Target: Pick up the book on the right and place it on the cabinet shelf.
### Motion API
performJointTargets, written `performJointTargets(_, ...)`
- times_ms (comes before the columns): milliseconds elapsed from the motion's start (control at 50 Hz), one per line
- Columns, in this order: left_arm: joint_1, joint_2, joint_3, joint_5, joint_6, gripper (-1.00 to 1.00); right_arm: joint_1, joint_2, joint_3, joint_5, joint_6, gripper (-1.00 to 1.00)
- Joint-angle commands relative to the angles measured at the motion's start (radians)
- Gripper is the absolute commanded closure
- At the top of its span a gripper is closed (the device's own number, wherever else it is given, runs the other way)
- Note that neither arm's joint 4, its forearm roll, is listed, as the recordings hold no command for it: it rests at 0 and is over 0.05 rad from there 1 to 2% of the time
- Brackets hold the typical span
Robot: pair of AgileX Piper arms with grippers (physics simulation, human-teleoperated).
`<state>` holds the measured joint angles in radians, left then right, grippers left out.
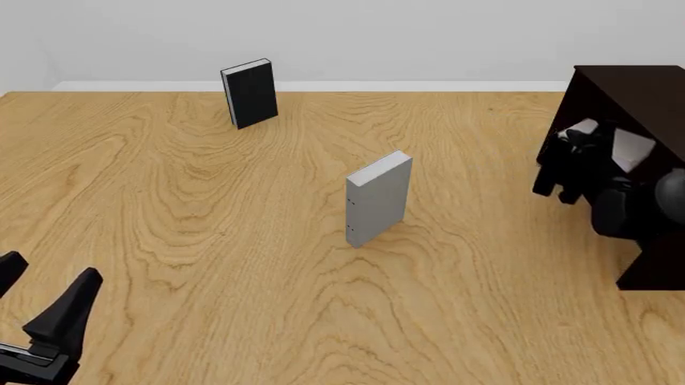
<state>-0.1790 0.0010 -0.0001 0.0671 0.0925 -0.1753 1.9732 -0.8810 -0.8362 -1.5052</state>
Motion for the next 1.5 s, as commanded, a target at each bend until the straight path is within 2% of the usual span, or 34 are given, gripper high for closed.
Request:
performJointTargets(20,-0.002,0.000,0.000,0.004,0.001,-1.00,-0.028,0.021,-0.004,-0.027,0.013,1.00)
performJointTargets(200,-0.008,0.001,0.000,0.000,-0.001,-1.00,-0.057,0.035,0.018,-0.051,-0.003,1.00)
performJointTargets(240,-0.010,0.001,0.000,0.000,0.000,-1.00,-0.066,0.029,0.015,-0.041,0.013,1.00)
performJointTargets(560,-0.010,0.004,0.000,-0.003,0.003,-1.00,-0.077,0.047,0.019,-0.052,0.008,1.00)
performJointTargets(720,-0.010,0.001,0.000,0.000,0.000,-1.00,-0.077,0.042,0.020,-0.047,0.028,1.00)
performJointTargets(760,-0.008,0.001,0.000,-0.001,-0.001,-1.00,-0.075,0.050,0.027,-0.053,0.016,1.00)
performJointTargets(800,-0.008,0.001,0.000,0.000,-0.001,-1.00,-0.084,0.042,0.023,-0.034,0.037,1.00)
performJointTargets(900,-0.008,0.000,0.000,0.001,-0.001,-1.00,-0.088,0.042,0.033,-0.044,0.043,1.00)
performJointTargets(920,-0.009,0.000,0.000,0.001,0.000,-1.00,-0.092,0.034,0.030,-0.033,0.062,-1.00)
performJointTargets(1020,-0.009,0.000,0.000,0.000,0.000,-1.00,-0.095,0.043,0.044,-0.047,0.048,-1.00)
performJointTargets(1200,-0.008,0.000,0.000,-0.001,-0.001,-1.00,-0.094,0.034,0.037,-0.025,0.067,-1.00)
performJointTargets(1260,-0.008,0.000,0.000,-0.002,-0.001,-1.00,-0.088,0.036,0.038,-0.033,0.058,-1.00)
performJointTargets(1500,-0.006,0.000,0.000,-0.002,-0.002,-1.00,-0.056,0.033,0.022,0.002,0.089,-1.00)
